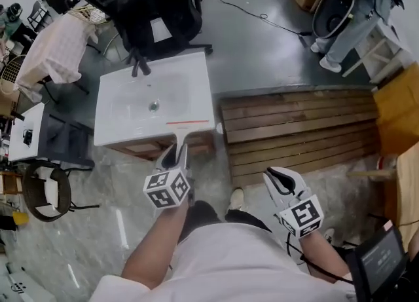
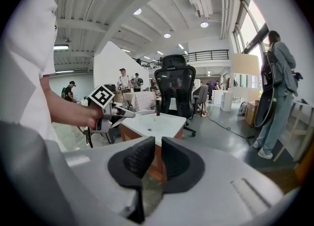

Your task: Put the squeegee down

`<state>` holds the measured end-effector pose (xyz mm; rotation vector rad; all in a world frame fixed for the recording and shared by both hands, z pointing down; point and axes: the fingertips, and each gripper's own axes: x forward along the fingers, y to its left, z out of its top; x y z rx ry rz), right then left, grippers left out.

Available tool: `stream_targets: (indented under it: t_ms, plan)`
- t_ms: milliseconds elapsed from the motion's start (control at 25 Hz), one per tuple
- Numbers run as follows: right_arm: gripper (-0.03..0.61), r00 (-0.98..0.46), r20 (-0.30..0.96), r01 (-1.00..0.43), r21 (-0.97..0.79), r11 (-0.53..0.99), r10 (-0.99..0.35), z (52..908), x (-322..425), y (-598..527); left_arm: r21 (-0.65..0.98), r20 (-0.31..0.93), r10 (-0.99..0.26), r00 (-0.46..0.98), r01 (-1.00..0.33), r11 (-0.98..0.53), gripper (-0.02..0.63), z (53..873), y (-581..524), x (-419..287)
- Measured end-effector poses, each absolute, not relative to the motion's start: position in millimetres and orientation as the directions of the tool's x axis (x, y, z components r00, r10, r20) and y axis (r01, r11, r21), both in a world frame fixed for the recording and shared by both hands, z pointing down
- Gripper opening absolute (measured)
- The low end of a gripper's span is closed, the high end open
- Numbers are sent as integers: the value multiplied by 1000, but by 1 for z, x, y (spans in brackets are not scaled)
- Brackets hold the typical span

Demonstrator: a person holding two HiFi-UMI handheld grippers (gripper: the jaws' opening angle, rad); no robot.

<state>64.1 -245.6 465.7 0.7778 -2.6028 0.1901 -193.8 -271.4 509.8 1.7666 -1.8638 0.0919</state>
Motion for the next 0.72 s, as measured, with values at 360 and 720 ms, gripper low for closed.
stream_targets:
  t_ms: [360, 720]
  plan:
    - [32, -717, 484, -590, -38, 807, -501, 492, 80, -334, 306, 469, -881, -66, -923, 232, 107, 537, -411, -220]
    - [32, -665, 503, -657, -43, 753, -552, 490, 45, -419, 288, 532, -843, -84, -918, 274, 107, 583, -543, -261]
